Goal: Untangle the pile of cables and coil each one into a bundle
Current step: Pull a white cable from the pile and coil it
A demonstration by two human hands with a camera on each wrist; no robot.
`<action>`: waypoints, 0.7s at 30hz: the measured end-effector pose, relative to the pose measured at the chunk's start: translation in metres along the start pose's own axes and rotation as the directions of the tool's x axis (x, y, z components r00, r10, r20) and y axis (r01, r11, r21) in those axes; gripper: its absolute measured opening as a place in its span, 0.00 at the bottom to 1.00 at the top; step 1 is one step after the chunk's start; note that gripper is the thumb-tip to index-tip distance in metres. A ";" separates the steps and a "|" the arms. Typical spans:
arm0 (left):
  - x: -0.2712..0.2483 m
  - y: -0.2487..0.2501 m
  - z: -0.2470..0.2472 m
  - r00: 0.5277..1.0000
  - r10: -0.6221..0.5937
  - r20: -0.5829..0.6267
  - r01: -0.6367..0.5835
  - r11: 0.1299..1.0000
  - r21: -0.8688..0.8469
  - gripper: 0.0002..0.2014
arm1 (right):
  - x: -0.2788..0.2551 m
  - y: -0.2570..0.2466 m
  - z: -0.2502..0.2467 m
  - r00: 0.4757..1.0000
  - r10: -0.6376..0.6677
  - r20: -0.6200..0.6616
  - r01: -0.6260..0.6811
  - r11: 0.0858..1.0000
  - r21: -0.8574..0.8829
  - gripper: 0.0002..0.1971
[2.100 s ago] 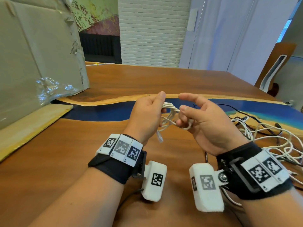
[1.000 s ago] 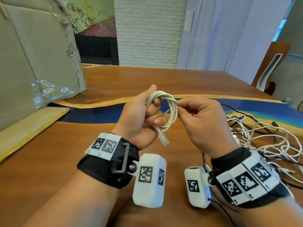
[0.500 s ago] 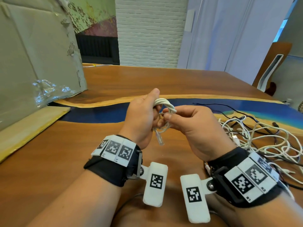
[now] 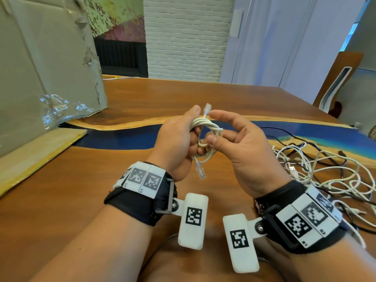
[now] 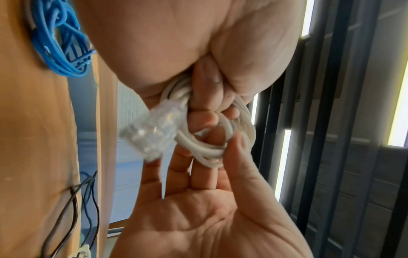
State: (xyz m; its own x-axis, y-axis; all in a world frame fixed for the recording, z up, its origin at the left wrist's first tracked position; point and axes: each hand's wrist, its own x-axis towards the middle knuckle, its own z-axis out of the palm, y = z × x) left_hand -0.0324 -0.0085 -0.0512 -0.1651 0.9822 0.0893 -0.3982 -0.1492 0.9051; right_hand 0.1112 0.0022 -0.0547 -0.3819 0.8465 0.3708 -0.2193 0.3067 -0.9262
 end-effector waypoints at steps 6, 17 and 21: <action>-0.002 -0.005 0.002 0.999 -0.035 0.012 0.035 0.999 0.020 0.29 | 0.000 -0.004 -0.009 0.953 0.093 0.287 -0.113 0.992 0.054 0.31; -0.006 -0.007 0.012 0.990 0.134 0.047 -0.141 0.964 0.224 0.23 | 0.007 0.009 -0.011 0.997 0.042 0.057 -0.033 0.988 -0.151 0.22; -0.005 -0.010 0.012 0.987 0.161 0.013 -0.161 0.965 0.205 0.23 | 0.007 0.010 -0.013 0.991 0.114 0.073 -0.114 0.993 -0.011 0.19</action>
State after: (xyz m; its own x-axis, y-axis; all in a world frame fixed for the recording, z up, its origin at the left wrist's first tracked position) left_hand -0.0166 -0.0102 -0.0560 -0.2154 0.9467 0.2397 -0.1727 -0.2785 0.9448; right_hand 0.1181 0.0168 -0.0618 -0.4689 0.8421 0.2666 -0.1645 0.2133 -0.9630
